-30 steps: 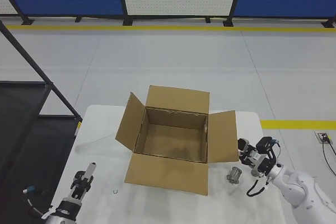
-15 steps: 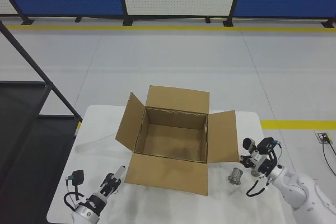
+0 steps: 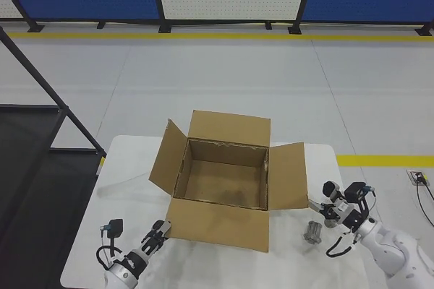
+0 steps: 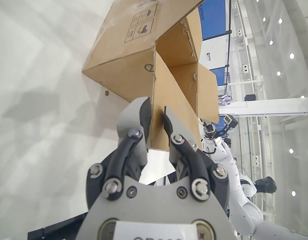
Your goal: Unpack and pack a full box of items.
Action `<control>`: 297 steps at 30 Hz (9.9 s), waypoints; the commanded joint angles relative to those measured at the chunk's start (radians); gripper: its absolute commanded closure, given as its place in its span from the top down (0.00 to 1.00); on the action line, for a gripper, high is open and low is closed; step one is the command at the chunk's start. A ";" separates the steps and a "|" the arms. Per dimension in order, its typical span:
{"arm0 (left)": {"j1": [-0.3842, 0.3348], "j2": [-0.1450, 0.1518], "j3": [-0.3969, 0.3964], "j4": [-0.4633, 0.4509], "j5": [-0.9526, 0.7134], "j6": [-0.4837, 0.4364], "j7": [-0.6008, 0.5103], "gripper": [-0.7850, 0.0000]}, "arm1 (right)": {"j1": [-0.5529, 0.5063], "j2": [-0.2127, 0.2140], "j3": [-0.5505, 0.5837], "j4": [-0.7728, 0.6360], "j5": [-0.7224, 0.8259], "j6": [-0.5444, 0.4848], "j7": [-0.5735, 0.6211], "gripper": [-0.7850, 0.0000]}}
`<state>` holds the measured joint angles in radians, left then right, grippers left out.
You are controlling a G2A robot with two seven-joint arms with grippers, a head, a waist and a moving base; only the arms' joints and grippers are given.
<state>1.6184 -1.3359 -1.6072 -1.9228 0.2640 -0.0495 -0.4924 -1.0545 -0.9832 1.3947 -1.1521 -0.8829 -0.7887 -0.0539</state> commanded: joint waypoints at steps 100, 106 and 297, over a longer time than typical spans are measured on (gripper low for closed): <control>0.110 0.036 -0.066 -0.100 -0.097 -0.020 0.081 1.00 | 0.149 0.076 -0.208 0.041 -0.365 -0.217 0.355 0.20; 0.110 0.036 -0.066 -0.100 -0.097 -0.020 0.081 1.00 | 0.152 0.078 -0.199 0.039 -0.352 -0.216 0.314 0.00; 0.142 0.074 -0.114 -0.129 -0.249 -0.027 0.076 1.00 | 0.013 -0.198 -0.159 -0.623 -0.313 0.507 0.270 1.00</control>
<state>1.7602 -1.2619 -1.7211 -2.0513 0.0146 -0.0761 -0.4168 -1.0413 -1.1817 1.2357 -1.7748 -1.1957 -0.2812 0.2162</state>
